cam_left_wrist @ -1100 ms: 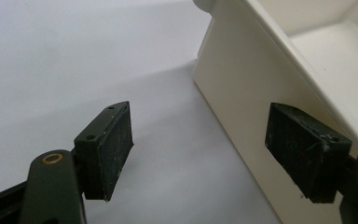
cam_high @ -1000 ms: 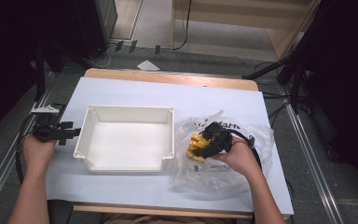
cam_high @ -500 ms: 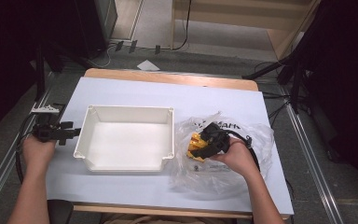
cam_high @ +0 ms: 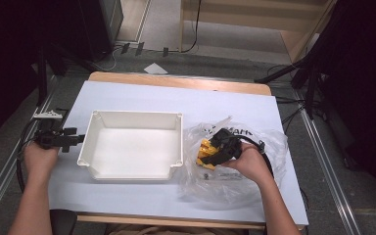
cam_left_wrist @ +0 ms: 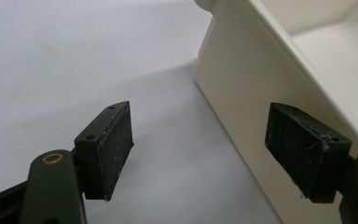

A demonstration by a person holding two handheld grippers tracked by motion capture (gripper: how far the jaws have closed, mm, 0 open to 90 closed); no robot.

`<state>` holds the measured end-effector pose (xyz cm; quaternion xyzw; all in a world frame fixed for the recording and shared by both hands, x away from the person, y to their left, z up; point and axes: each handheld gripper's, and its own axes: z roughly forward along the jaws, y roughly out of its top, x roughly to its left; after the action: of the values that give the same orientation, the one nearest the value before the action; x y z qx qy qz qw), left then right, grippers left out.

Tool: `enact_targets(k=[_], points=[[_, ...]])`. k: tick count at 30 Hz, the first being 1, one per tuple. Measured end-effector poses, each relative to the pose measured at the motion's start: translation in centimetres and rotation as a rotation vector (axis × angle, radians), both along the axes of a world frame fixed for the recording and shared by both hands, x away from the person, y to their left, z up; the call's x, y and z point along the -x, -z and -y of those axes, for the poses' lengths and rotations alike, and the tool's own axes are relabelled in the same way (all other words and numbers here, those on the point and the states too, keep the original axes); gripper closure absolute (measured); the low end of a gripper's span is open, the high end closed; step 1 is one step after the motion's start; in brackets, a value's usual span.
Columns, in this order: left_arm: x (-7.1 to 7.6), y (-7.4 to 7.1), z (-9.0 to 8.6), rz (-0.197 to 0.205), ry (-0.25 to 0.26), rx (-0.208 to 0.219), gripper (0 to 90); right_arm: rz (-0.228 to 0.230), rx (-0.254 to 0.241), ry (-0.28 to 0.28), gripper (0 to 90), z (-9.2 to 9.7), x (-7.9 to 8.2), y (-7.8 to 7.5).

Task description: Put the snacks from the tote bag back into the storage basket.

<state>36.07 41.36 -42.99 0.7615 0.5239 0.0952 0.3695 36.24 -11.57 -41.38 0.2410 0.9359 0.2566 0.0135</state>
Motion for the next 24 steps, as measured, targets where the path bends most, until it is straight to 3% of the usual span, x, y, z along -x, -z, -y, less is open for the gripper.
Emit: enact_targets(k=[16,20,24], points=[[0.0,0.0,-0.1,0.002,0.002,0.006,24.3,0.053,0.015,-0.033,50.6,0.0,-0.2,-0.5],[0.0,0.0,0.0,0.001,0.002,0.005,24.3,0.054,-0.02,-0.04,50.7,0.2,-0.1,-1.2],[0.0,0.0,0.0,0.001,0.002,0.002,24.3,0.061,-0.019,-0.029,50.7,0.5,0.1,-1.7]])
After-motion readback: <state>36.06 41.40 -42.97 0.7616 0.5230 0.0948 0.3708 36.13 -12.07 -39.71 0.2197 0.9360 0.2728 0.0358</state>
